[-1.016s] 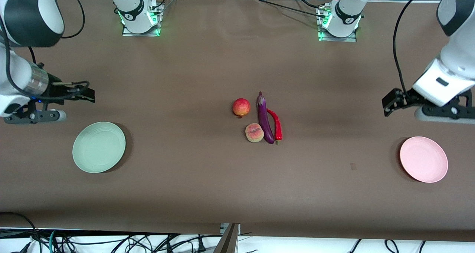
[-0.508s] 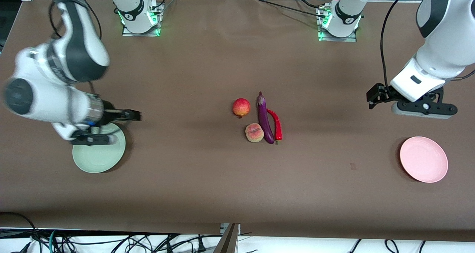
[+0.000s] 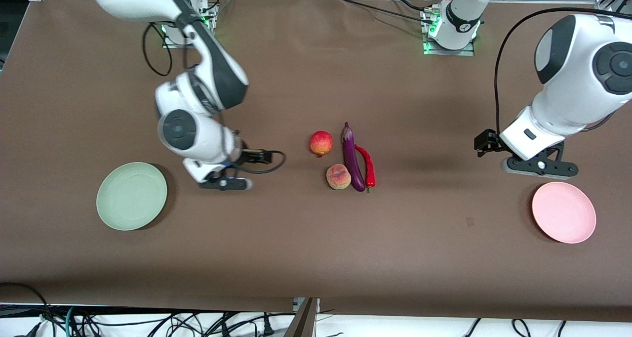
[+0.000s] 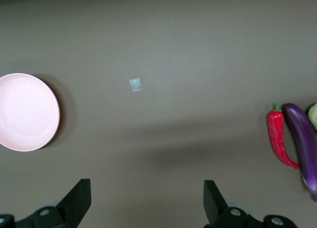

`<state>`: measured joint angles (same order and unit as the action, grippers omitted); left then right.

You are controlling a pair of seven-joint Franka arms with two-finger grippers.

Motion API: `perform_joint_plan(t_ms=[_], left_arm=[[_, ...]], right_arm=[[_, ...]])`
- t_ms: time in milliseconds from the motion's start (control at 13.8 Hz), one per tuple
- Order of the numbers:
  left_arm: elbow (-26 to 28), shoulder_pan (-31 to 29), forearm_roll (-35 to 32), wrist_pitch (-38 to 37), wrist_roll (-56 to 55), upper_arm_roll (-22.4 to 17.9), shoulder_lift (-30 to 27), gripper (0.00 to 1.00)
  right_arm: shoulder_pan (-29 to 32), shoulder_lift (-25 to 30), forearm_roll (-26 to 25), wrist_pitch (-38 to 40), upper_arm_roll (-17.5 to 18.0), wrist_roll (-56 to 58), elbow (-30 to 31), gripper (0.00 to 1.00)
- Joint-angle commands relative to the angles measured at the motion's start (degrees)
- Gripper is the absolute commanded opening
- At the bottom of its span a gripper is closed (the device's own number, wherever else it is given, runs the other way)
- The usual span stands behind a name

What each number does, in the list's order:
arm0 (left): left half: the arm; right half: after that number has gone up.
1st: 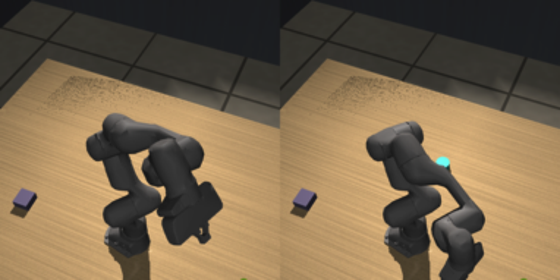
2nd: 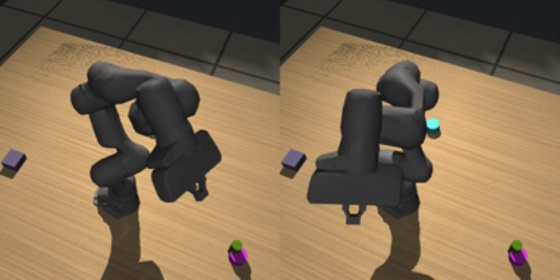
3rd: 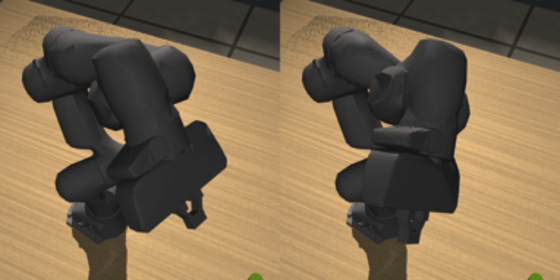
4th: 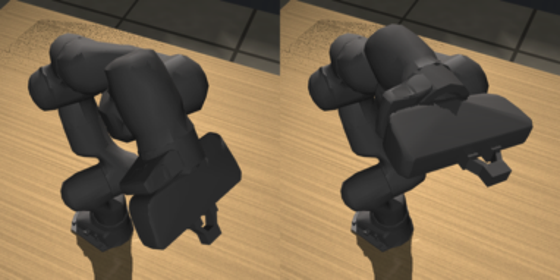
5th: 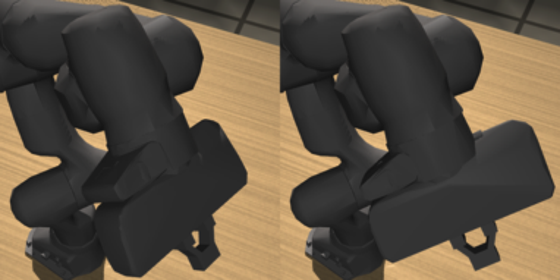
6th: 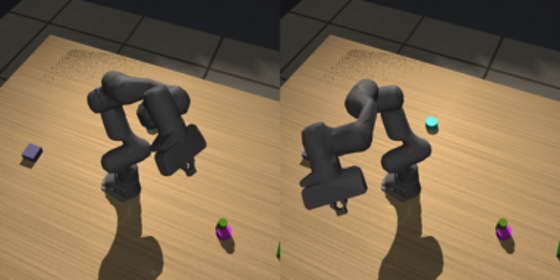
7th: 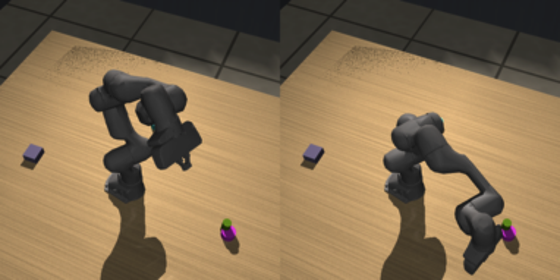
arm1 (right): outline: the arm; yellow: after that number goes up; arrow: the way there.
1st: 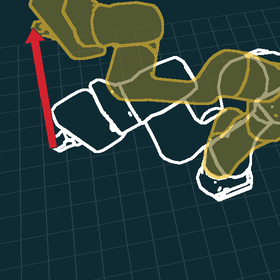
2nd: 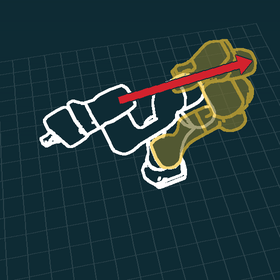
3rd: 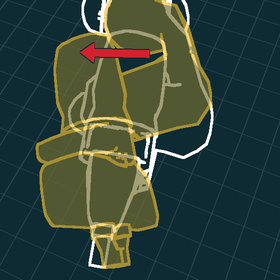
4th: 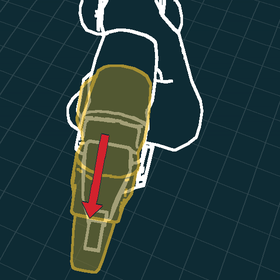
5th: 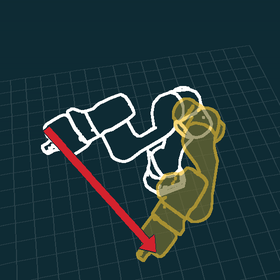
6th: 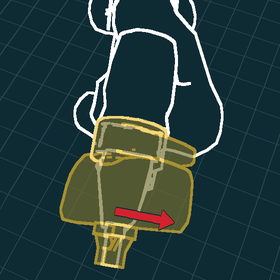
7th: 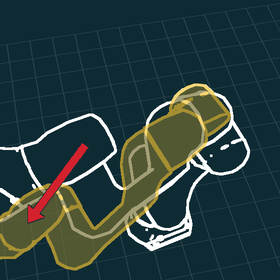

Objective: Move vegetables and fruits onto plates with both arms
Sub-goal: 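Lower the right gripper over the pomegranate and grasp it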

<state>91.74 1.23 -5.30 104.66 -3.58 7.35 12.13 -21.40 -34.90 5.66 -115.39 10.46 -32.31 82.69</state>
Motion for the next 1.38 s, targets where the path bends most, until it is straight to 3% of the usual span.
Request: perform_joint_plan(t_ms=[0,290,508,1306], left_arm=[[-1.5,-1.7,1.5,-0.9,1.3,-0.3,-0.9,1.0],[-1.4,-4.4,2.5,-0.5,1.3,-0.4,0.9,1.0],[-1.0,-5.6,2.5,-0.7,1.4,-0.4,1.0,1.0],[-0.9,-6.1,3.3,-0.6,1.2,0.0,2.7,1.0]], right_arm=[[-5.3,-2.8,0.7,-5.5,-0.5,-6.6,-0.4,1.0],[-12.3,-6.5,-0.7,-12.4,-0.8,-13.5,-0.4,1.0],[-14.3,-8.4,-4.9,-12.8,-0.8,-13.7,-0.4,1.0],[-15.8,-12.4,-7.1,-16.7,-0.9,-13.7,-0.4,1.0]])
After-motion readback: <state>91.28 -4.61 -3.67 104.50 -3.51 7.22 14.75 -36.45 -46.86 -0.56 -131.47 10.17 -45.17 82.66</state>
